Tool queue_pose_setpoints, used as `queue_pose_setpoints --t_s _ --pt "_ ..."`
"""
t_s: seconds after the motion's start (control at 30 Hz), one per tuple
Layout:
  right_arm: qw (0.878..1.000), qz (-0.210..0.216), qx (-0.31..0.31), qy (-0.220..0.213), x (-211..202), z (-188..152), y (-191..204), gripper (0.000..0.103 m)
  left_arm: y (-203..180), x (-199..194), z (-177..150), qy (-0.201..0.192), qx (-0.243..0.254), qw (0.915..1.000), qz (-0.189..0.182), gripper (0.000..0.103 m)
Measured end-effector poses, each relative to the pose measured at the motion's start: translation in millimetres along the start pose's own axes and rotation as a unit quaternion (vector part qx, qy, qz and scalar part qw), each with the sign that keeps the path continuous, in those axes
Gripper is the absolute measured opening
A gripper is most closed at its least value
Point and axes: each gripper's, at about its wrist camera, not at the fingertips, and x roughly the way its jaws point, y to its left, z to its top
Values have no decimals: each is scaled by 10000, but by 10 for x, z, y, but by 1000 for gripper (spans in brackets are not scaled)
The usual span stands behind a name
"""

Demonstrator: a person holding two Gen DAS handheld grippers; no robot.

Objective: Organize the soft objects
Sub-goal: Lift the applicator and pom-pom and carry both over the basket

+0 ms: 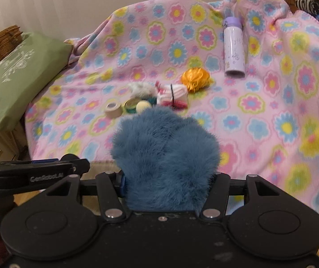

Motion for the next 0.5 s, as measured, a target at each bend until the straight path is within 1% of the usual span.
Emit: queue_pose_setpoints --t_s 0.23,0.4,0.5 --pt "9999 129 -34 21 -311 -286 93 55 -58 -220 -251 -41 25 10000 15 55" --pt "9999 154 22 25 -473 -381 119 55 -33 -332 -363 -44 -73 9999 108 55" --pt "9998 55 172 59 -538 -406 77 56 -11 -364 -389 -71 -97 9998 183 55"
